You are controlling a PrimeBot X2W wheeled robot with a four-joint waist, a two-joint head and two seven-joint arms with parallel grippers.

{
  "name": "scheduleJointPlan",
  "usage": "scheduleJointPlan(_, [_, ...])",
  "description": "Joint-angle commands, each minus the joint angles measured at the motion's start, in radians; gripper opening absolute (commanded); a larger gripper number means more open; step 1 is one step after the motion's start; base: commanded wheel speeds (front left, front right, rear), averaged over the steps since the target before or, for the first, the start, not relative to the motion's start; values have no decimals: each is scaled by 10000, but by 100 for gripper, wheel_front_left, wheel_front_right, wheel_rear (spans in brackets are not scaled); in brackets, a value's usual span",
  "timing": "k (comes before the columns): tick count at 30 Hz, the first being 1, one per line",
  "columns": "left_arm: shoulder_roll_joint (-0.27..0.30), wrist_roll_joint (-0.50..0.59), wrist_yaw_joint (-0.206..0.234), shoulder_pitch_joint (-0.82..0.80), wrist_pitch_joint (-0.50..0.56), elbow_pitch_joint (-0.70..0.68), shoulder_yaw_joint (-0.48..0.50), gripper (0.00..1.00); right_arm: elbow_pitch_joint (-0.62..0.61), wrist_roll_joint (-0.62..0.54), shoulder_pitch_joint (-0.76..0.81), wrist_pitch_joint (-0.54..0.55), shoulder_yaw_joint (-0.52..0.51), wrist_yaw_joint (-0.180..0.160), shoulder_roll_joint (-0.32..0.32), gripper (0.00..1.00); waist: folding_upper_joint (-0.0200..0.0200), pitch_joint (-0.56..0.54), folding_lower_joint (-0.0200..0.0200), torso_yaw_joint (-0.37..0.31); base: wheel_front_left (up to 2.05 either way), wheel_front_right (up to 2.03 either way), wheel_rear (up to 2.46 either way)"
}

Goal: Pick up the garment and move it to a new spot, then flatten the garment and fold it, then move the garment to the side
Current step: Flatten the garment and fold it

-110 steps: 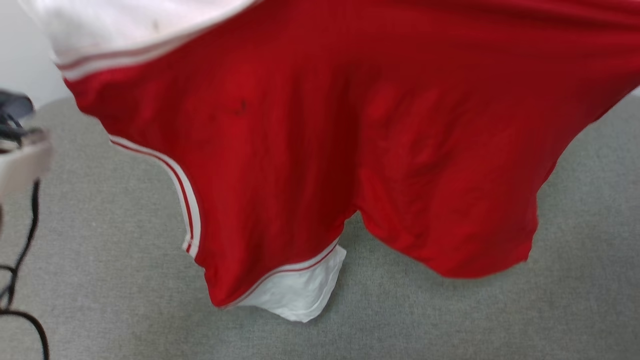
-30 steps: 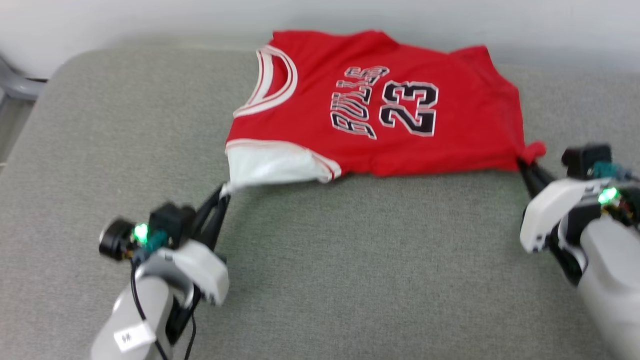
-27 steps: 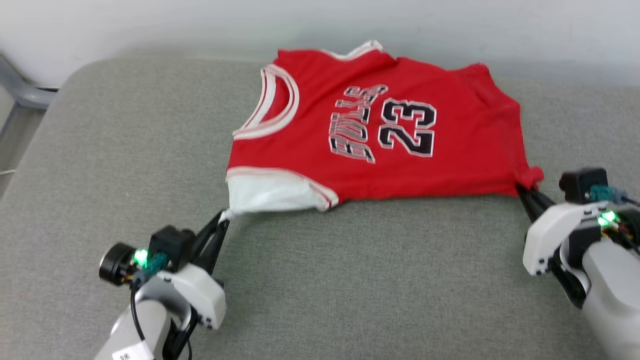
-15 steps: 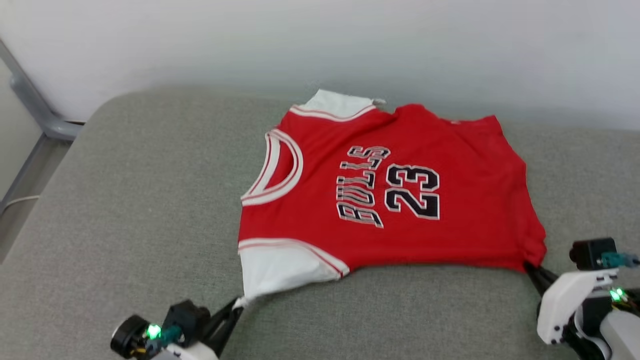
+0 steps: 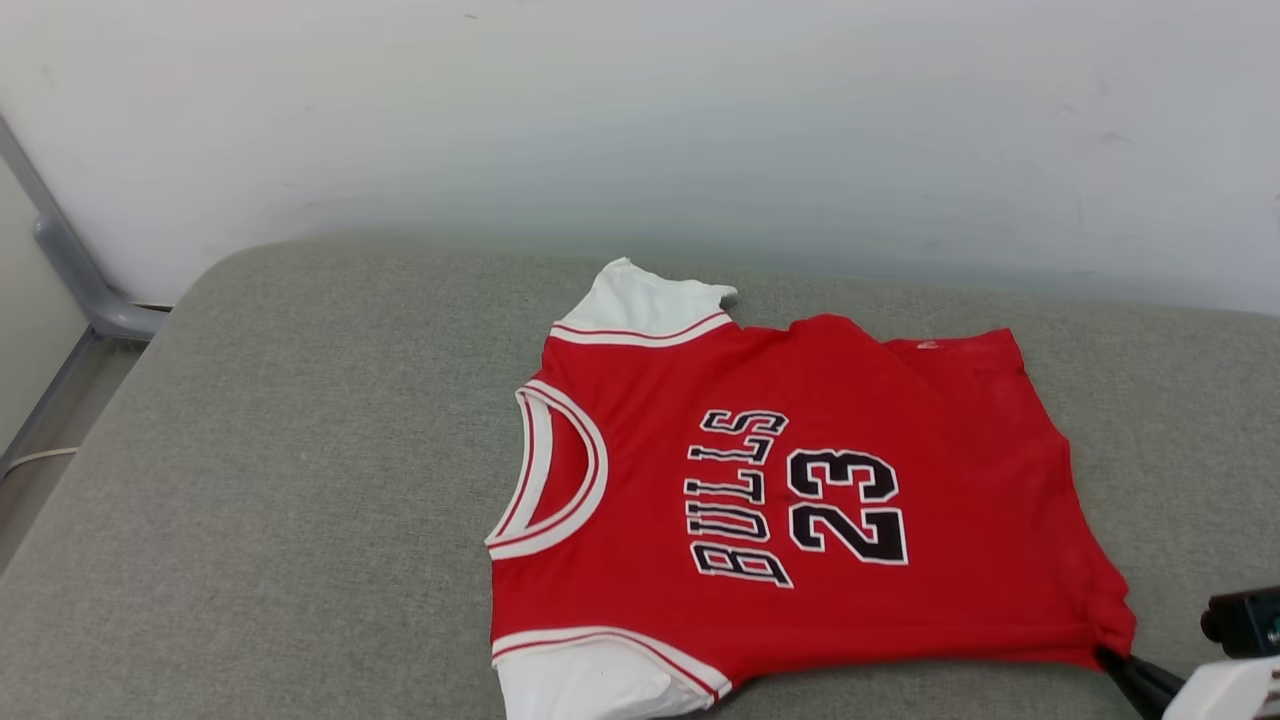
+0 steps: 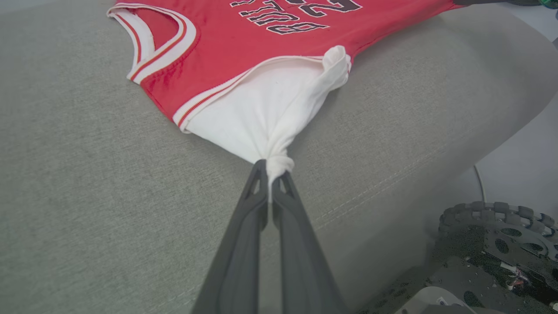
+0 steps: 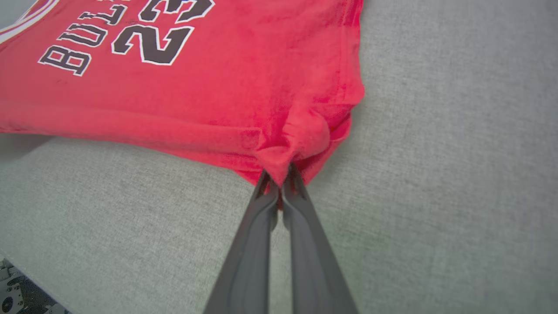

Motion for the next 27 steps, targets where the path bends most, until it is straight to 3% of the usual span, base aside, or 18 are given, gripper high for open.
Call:
scheduleJointPlan(1, [54, -65, 128, 286, -10, -212, 18, 0, -358, 68, 470, 127, -236, -15, -152, 0, 0, -38, 1, -17, 0, 0, 0])
scheduleJointPlan(6, [105, 29, 494, 637, -406, -688, 159, 0, -1583, -239, 1524, 389, -1140, -17, -311, 0, 0, -20, 1, -90, 0, 0, 0])
scheduleJointPlan(12, [267, 521, 869, 38, -1182, -1127, 673, 0, -2912, -853, 2208, 779, -2454, -15, 78, 0, 0, 84, 1, -208, 0, 0, 0])
scheduleJointPlan(19, [220, 669, 774, -1235, -1006, -976, 917, 0, -3966, -1538, 1797, 1546, -3382, -15, 608, 0, 0, 630, 1, -399, 0, 0, 0])
scheduleJointPlan(27, [-152, 867, 635, -2999, -701, -190, 955, 0, -4046, -2465, 539, 2409, -3683, -15, 1091, 0, 0, 1726, 1, -635, 0, 0, 0])
